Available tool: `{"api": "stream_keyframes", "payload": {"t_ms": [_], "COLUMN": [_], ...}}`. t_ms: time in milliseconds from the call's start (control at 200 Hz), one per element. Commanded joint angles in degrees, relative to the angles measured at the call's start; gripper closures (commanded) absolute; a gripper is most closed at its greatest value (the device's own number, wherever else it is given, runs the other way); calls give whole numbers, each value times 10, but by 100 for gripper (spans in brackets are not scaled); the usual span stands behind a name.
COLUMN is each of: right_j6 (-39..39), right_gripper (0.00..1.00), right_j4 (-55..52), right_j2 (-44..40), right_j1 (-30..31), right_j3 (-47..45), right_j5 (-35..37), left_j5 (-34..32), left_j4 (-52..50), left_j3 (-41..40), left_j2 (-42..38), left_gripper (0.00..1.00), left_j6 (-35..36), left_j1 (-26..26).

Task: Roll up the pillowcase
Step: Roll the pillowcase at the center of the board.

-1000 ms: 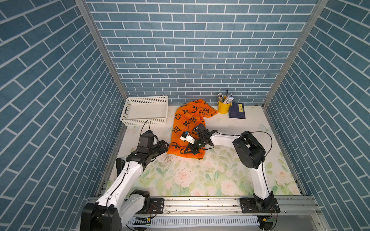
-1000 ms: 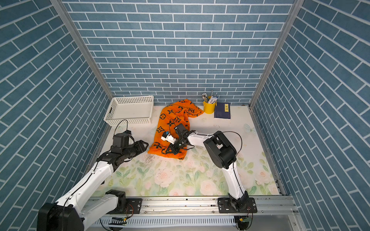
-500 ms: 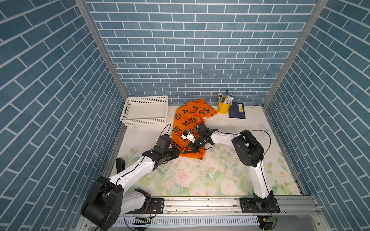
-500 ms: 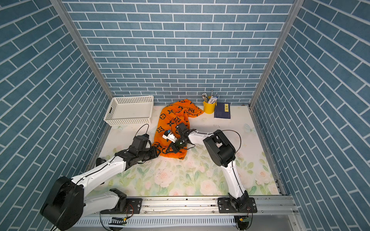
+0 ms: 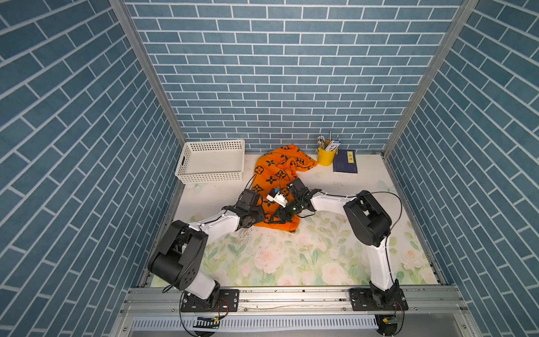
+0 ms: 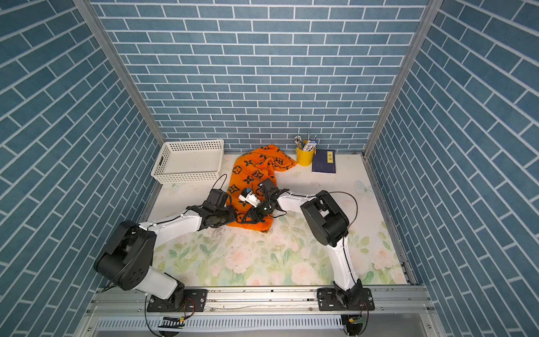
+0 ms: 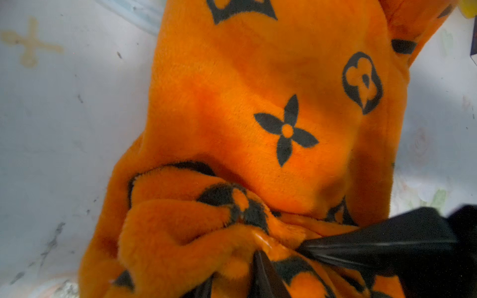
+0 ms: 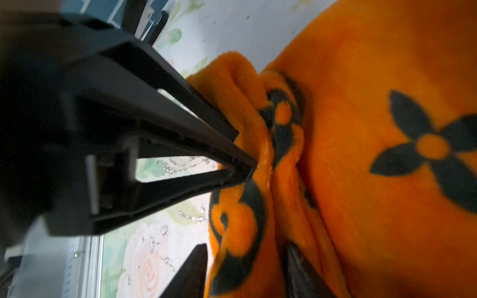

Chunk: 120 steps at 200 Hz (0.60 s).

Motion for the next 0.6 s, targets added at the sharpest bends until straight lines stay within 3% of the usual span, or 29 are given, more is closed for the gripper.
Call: {"api": "stream_keyframes", "payload": {"t_ms": [0, 205, 440, 595], "right_j6": [-34, -87, -71, -64], "right_gripper": [46, 46, 75, 78], "right_j4": [25, 2, -2, 8], "right_j2": [-84, -162, -136, -105], "right_j1": [-5, 24, 22, -2], "right_j3": [-48, -135, -138, -122], "right_j5": [111, 203, 273, 292], "left_j5": [-19, -19, -14, -14], "left_j4": [-15, -21, -20, -20], "left_j3": [8, 19, 18, 16], "left_j2": [17, 32, 34, 35], "left_gripper": [68, 68, 68, 68], "left_j6": [-12, -19, -17, -13], "left_j1": [11, 17, 20, 20]}}
